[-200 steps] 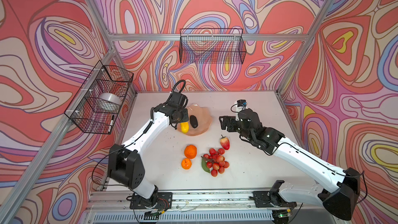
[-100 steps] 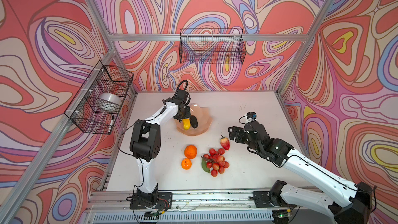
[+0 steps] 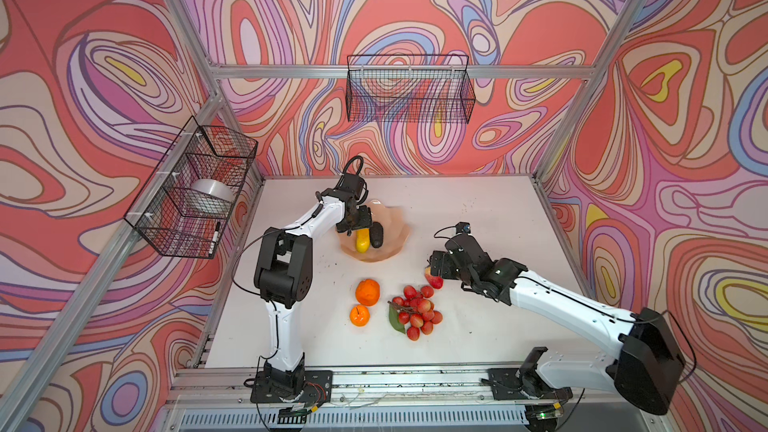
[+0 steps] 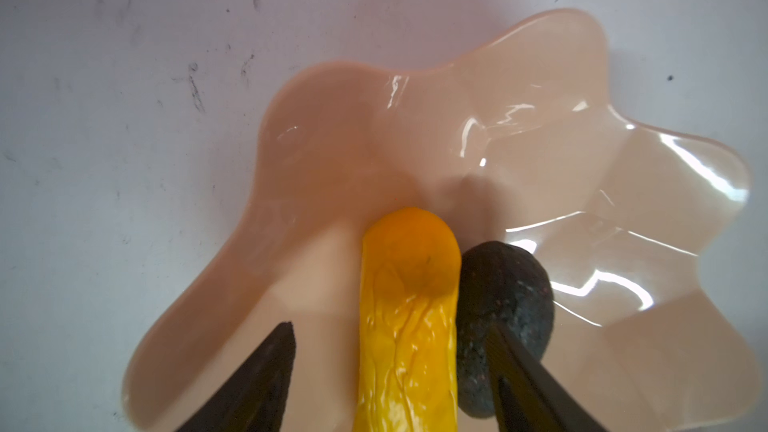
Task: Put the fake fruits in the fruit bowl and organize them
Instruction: 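Carry the yellow fruit into the bowl beside the avocado and release it, then grasp the pink-yellow peach with the right gripper while the left gripper withdraws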
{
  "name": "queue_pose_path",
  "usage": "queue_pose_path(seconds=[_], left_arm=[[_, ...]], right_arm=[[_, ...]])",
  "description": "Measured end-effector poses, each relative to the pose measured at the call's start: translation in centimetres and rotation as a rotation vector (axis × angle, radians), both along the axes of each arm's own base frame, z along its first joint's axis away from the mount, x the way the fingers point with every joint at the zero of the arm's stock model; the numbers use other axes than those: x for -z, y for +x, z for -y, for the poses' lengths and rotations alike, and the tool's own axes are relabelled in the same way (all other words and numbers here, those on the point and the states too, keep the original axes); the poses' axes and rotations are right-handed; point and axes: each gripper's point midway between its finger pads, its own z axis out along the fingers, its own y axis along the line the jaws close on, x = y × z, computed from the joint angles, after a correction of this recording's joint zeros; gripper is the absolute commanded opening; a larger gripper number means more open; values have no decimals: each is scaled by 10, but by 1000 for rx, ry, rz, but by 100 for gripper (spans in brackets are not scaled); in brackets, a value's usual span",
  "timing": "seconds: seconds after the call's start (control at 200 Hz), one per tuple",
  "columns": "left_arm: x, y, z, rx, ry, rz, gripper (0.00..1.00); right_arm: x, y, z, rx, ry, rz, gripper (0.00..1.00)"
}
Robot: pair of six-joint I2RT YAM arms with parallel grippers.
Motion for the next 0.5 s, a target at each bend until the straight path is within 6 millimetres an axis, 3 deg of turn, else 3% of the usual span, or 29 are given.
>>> queue_pose_path(seconds=[0.08,0.16,0.225,0.3,0.401,0.501], left_arm=[[-40,-1,0,0,-31,91,80],[-94,-10,-3,1,-72,227,83],[-140,-28,-10,-1,-104,356,84],[-178,-57,-21,-5,-135,490,86],[-189,-106,-41,-22,-152,589,89],[-165,-149,-59,-47,-139,589,91]], right_arm=[[17,3,-4,-7,-23,-32,94],[34,6,-6,-15,-43,-69,92],[44,8,-7,-16,-54,-99,91],[50,14,-9,-14,-58,-120,89],[52,24,-12,-7,-51,-134,86],[55,32,-16,-1,-48,-146,84]])
